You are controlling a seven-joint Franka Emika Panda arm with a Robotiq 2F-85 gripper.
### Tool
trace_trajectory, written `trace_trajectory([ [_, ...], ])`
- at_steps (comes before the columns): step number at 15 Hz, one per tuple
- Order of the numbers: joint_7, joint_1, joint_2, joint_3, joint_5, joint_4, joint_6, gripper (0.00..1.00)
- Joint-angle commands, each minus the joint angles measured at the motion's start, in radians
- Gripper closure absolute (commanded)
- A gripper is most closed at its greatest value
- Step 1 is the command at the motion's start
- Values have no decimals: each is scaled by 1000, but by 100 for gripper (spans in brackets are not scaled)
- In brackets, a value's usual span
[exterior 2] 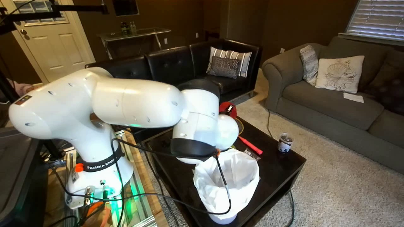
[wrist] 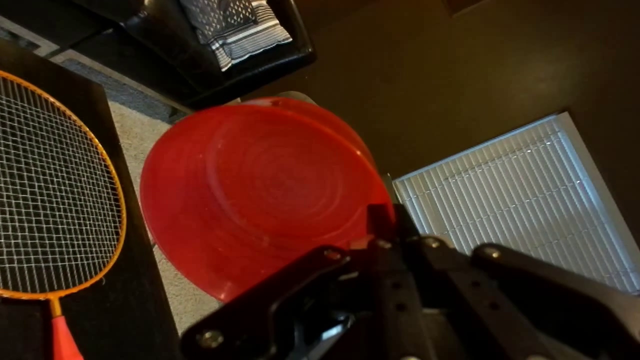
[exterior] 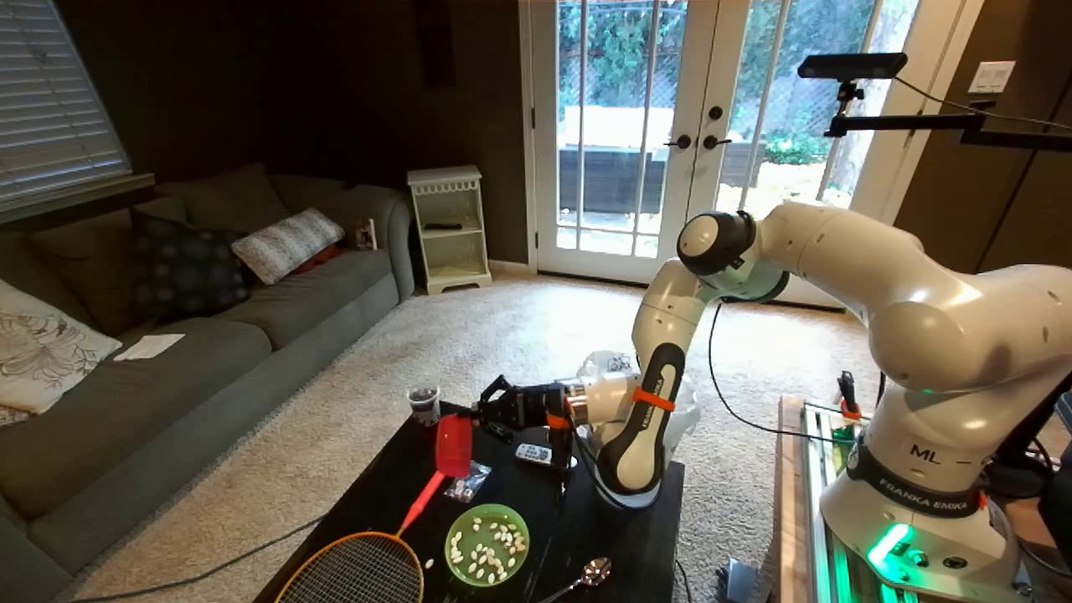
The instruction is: Pour the contents of the pink bowl into the green bowl
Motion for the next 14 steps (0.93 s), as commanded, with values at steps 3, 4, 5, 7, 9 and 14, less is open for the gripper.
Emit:
trace_trajectory([
  [3,39,-9,-1,1,-40,-17,24,99],
  [4,41,-6,-1,-1,-41,-17,24,99],
  [5,43,5,-1,-9,-40,-14,24,99],
  [7,34,38,0,-33,-31,-7,27,99],
  [9,12,86,0,-65,-18,-2,29,99],
  [14,-84,339,-101,-223,130,-30,2,99],
])
